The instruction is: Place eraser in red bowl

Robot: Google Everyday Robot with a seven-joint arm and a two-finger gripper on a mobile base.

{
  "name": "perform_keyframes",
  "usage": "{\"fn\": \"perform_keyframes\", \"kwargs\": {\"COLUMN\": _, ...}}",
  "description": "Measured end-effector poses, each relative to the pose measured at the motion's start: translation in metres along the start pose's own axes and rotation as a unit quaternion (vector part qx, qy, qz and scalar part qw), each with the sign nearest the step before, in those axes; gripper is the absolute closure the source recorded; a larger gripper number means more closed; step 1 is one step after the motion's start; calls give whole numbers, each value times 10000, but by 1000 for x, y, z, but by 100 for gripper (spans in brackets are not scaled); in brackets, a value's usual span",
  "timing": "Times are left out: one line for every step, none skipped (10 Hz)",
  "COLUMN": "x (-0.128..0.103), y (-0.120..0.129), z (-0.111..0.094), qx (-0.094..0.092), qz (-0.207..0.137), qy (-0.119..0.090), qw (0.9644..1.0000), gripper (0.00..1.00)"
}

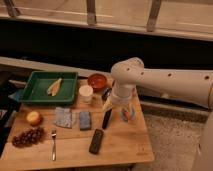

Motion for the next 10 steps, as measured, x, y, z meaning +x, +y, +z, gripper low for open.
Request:
{"fn": "perform_keyframes", "kwargs": {"x": 0, "y": -2, "z": 0, "qx": 2, "qz": 14, "qy": 0, "qw": 10000, "gripper": 20}}
{"fn": "perform_keyframes", "kwargs": {"x": 0, "y": -2, "z": 0, "qx": 3, "qz": 15, "qy": -1, "qw": 10000, "gripper": 20}}
{"fn": "perform_keyframes", "kwargs": {"x": 0, "y": 0, "z": 0, "qx": 9, "qz": -3, "qy": -6, "qw": 10000, "gripper": 20}}
{"fn": "perform_keyframes", "kwargs": {"x": 1, "y": 2, "z": 4, "qx": -59, "qz": 22, "qy": 33, "qw": 10000, "gripper": 20}}
{"fn": "perform_keyframes", "kwargs": {"x": 2, "y": 3, "z": 8, "qx": -95, "qz": 40, "qy": 81, "qw": 9999, "gripper": 20}}
{"fn": "perform_keyframes", "kwargs": {"x": 2, "y": 9, "z": 15, "qx": -126, "qz": 25, "qy": 165, "qw": 9998, "gripper": 20}}
{"fn": "perform_keyframes", "kwargs": {"x": 4, "y": 15, "z": 22, "qx": -124, "qz": -10, "qy": 226, "qw": 9997, "gripper": 20}}
{"fn": "perform_keyframes", "kwargs": {"x": 6, "y": 21, "z": 28, "qx": -104, "qz": -16, "qy": 288, "qw": 9995, "gripper": 20}}
{"fn": "perform_keyframes", "kwargs": {"x": 8, "y": 27, "z": 35, "qx": -76, "qz": -40, "qy": 339, "qw": 9994, "gripper": 20}}
{"fn": "perform_keyframes", "kwargs": {"x": 10, "y": 35, "z": 42, "qx": -33, "qz": -89, "qy": 399, "qw": 9992, "gripper": 20}}
